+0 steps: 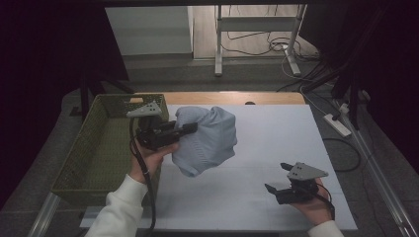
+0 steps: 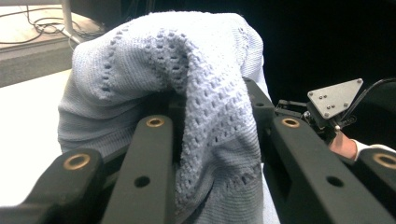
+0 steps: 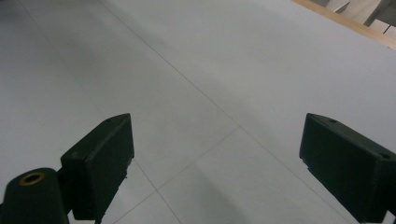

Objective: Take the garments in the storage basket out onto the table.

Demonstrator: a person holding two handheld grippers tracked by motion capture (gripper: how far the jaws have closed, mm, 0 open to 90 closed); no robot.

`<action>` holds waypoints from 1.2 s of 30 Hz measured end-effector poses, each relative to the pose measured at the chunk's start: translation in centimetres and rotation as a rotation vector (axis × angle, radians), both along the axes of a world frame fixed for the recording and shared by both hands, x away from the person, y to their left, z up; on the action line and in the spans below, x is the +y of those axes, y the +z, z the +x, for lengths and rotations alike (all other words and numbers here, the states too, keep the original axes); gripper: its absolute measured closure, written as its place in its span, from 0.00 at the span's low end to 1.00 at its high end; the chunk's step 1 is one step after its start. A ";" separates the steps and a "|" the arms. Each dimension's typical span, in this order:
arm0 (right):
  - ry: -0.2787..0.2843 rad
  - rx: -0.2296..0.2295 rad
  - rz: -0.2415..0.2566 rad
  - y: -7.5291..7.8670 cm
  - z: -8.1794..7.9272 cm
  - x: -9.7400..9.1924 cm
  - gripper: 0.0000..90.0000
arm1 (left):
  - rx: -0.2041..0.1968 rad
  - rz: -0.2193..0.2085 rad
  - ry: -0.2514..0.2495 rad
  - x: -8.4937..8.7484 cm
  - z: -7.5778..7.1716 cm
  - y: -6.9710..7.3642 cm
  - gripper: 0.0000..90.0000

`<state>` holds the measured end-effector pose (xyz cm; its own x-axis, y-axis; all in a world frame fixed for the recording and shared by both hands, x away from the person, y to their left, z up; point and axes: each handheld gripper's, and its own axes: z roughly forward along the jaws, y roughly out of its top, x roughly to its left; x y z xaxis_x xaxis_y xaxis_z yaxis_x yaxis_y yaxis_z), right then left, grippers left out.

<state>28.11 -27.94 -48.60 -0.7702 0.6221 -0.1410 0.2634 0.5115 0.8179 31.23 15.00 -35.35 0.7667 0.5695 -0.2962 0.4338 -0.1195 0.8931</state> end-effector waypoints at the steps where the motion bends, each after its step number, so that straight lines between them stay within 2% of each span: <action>1: 0.002 0.001 0.003 0.0 0.0 0.0 0.12 | 0.000 0.001 -0.003 -0.1 0.0 0.0 0.79; 14: 0.000 0.002 0.002 0.0 0.0 -0.1 0.12 | 0.022 0.013 -0.031 -2.2 0.5 -1.2 0.79; 20: 0.002 0.002 0.008 0.0 0.0 -0.1 0.12 | 0.034 0.036 -0.048 -3.0 0.6 -1.9 0.79; 36: 0.002 0.002 0.006 0.0 0.0 -0.1 0.12 | 0.060 0.044 -0.058 -4.2 0.8 -3.4 0.79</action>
<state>28.15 -28.00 -48.58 -0.7718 0.6212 -0.1359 0.2640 0.5075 0.8202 32.00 10.84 -38.77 0.7801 0.5386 -0.3184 0.4779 -0.1846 0.8588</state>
